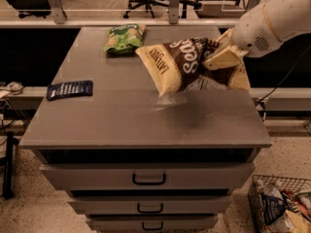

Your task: Pick brown chip bag

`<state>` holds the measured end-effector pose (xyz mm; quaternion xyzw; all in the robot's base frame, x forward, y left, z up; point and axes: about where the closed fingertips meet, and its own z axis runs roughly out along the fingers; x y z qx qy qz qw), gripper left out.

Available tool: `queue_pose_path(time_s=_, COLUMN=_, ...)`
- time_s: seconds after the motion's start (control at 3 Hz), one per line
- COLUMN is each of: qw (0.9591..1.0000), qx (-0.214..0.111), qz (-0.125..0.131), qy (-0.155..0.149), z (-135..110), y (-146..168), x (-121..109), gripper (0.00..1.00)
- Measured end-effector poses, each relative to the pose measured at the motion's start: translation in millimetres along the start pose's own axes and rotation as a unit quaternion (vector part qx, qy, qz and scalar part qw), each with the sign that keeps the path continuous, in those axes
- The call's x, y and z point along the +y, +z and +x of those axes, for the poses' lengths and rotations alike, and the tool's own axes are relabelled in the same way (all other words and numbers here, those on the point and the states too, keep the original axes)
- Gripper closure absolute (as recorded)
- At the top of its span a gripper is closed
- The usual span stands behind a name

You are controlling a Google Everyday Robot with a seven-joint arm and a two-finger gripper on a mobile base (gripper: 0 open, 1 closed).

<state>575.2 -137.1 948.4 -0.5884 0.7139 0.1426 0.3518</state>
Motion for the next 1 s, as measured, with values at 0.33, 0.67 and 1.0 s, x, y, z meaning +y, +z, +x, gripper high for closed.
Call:
queue_pose_path(time_s=0.33, qw=0.998, qx=-0.049, qz=0.038, qy=0.004, z=-34, y=-24, x=-12, gripper=1.0)
queue_pose_path(time_s=0.67, qw=0.9935, qx=-0.089, qz=0.069, qy=0.018, z=-55, y=-49, x=-32, gripper=1.0)
queue_pose_path(time_s=1.0, qw=0.9931, qx=-0.091, qz=0.071, qy=0.016, z=-58, y=-52, x=-33, gripper=1.0)
